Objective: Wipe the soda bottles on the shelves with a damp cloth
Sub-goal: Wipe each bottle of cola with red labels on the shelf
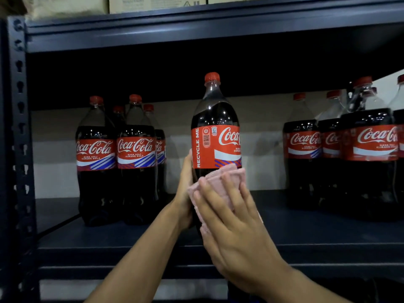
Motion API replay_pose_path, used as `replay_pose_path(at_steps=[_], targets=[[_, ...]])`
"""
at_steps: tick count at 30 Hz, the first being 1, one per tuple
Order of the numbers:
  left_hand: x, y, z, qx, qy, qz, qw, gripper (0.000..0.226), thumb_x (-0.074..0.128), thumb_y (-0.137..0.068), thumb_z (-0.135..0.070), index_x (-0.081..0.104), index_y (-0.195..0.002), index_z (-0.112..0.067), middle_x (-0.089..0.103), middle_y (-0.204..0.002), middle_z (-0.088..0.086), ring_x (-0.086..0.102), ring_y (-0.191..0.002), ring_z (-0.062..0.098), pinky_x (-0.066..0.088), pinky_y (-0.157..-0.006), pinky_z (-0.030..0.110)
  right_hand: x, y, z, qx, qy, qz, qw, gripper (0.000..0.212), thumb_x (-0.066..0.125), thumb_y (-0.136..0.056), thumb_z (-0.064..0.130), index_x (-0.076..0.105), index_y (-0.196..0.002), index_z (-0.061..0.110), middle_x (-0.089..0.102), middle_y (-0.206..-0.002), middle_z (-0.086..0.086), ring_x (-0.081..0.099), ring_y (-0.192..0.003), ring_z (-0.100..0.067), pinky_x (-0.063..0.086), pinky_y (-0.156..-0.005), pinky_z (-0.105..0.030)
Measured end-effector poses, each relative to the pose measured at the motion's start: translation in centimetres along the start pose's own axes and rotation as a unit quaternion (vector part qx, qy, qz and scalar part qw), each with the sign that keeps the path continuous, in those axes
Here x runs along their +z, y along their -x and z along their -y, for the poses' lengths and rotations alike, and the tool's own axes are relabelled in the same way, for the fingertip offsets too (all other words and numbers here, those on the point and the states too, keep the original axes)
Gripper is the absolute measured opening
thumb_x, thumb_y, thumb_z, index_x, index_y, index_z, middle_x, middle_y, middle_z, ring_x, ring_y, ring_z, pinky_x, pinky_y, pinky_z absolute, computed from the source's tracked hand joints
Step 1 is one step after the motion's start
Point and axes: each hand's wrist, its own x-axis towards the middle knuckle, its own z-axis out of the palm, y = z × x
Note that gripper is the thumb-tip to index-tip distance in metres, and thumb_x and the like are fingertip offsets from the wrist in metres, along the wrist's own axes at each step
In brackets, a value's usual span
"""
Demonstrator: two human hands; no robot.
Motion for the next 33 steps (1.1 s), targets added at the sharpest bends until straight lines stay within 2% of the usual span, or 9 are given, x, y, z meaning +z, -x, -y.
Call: replay_pose_path(at_steps=[3, 6, 10, 13, 16, 20, 28, 31, 33], targets=[[0.3, 0.5, -0.2, 0.001, -0.011, 0.004, 1.000, 0.074, 0.033, -0.098, -0.070, 0.085, -0.104, -0.017, 0.079, -0.110, 0.007, 0.077, -0.099, 0.018, 0.061, -0.091, 0.032, -0.7, -2.1, -0.7, 0.003, -0.011, -0.007, 1.000, 0.057, 0.037, -0.103, 0.030, 0.044, -0.154, 0.006, 0.032, -0.165, -0.014, 0.018, -0.155, -0.043, 0.025, -0.120, -0.062], [0.3, 0.7, -0.4, 0.001, -0.037, -0.021, 0.999, 0.075, 0.032, -0.096, -0.075, 0.079, -0.120, -0.022, 0.079, -0.119, 0.007, 0.076, -0.107, 0.016, 0.062, -0.086, 0.030, -1.5, -6.7, -2.6, 0.049, -0.038, -0.035, 0.997, 0.057, 0.026, -0.106, 0.029, 0.038, -0.156, 0.004, 0.028, -0.166, -0.019, 0.013, -0.156, -0.043, 0.018, -0.122, -0.057], [0.3, 1.3, -1.0, -0.020, -0.037, -0.039, 0.998, 0.083, 0.025, -0.099, -0.078, 0.087, -0.099, -0.024, 0.079, -0.116, 0.014, 0.079, -0.100, 0.023, 0.056, -0.099, 0.040, -3.2, -12.6, -6.8, 0.113, -0.102, -0.020, 0.988, 0.060, 0.029, -0.103, 0.038, 0.030, -0.161, 0.022, 0.020, -0.171, -0.002, 0.005, -0.159, -0.026, 0.012, -0.125, -0.047], [0.2, 1.7, -1.0, -0.027, -0.040, -0.041, 0.998, 0.090, 0.025, -0.094, -0.084, 0.085, -0.107, -0.018, 0.076, -0.122, 0.019, 0.074, -0.114, 0.031, 0.053, -0.108, 0.046, -3.8, -14.7, -7.7, 0.130, -0.146, 0.012, 0.981, 0.059, 0.033, -0.100, 0.039, 0.036, -0.159, 0.029, 0.024, -0.169, 0.007, 0.009, -0.157, -0.017, 0.013, -0.121, -0.039], [0.9, 1.7, -0.9, 0.009, -0.039, -0.058, 0.998, 0.084, 0.031, -0.098, -0.077, 0.079, -0.123, -0.013, 0.077, -0.118, 0.019, 0.075, -0.111, 0.029, 0.054, -0.106, 0.044, -3.1, -14.0, -6.7, 0.100, -0.114, -0.036, 0.988, 0.056, 0.037, -0.100, 0.034, 0.046, -0.154, 0.023, 0.035, -0.165, 0.001, 0.018, -0.156, -0.026, 0.017, -0.122, -0.045], [1.6, 1.5, 0.2, 0.088, -0.043, -0.059, 0.993, 0.057, 0.022, -0.111, -0.058, 0.070, -0.125, -0.031, 0.081, -0.104, -0.007, 0.075, -0.102, 0.003, 0.059, -0.085, 0.021, -1.2, -9.0, -3.1, 0.061, -0.036, -0.050, 0.996, 0.056, 0.040, -0.102, 0.027, 0.042, -0.156, 0.011, 0.031, -0.166, -0.010, 0.015, -0.157, -0.035, 0.018, -0.124, -0.058], [0.5, 1.1, -0.2, 0.031, -0.015, -0.022, 0.999, 0.069, 0.029, -0.105, -0.066, 0.064, -0.127, -0.011, 0.080, -0.089, 0.005, 0.076, -0.082, 0.015, 0.060, -0.084, 0.028, 0.1, 0.0, -0.4, -0.024, 0.000, 0.004, 1.000, 0.059, 0.049, -0.101, 0.031, 0.042, -0.156, 0.012, 0.029, -0.167, -0.011, 0.018, -0.156, -0.039, 0.031, -0.117, -0.064], [0.6, 1.4, 0.2, 0.064, -0.007, -0.012, 0.998, 0.074, 0.024, -0.107, -0.063, 0.078, -0.115, -0.014, 0.079, -0.113, 0.010, 0.075, -0.107, 0.021, 0.056, -0.099, 0.036, -0.4, -3.0, -0.9, 0.002, -0.017, -0.020, 1.000, 0.056, 0.046, -0.102, 0.028, 0.045, -0.155, 0.011, 0.031, -0.166, -0.012, 0.016, -0.157, -0.036, 0.023, -0.122, -0.061], [0.9, 1.8, 0.3, 0.078, -0.008, -0.016, 0.997, 0.070, 0.021, -0.107, -0.063, 0.072, -0.130, -0.019, 0.075, -0.129, 0.010, 0.069, -0.124, 0.020, 0.054, -0.109, 0.037, -0.9, -6.3, -2.2, 0.054, -0.045, -0.032, 0.997, 0.057, 0.039, -0.103, 0.030, 0.039, -0.158, 0.012, 0.025, -0.168, -0.011, 0.009, -0.158, -0.033, 0.013, -0.126, -0.055]])
